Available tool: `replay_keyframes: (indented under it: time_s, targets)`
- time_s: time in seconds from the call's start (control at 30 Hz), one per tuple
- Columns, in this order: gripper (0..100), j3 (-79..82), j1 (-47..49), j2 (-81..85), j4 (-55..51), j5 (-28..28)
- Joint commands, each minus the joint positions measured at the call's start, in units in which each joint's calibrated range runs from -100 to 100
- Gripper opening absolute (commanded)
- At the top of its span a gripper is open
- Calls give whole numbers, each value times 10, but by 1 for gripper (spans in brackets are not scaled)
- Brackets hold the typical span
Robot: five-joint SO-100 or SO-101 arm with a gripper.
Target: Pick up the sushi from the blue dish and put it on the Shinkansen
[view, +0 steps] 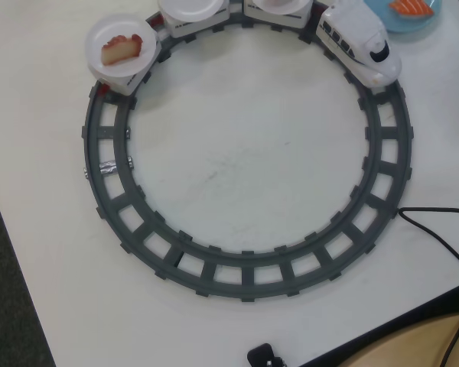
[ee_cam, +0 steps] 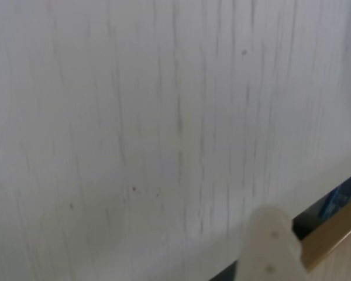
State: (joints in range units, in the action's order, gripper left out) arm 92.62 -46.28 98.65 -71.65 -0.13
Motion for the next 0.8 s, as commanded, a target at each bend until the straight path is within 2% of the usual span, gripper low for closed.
replay_keyframes:
  time_s: [0.0, 0.4, 0.6, 0.77]
  targets:
    - [34, 0, -1, 2, -21, -3]
    - [34, -26, 2, -5, 0, 1]
    - [34, -157, 2, -42, -16, 2]
    - [34, -257, 2, -154, -16, 2]
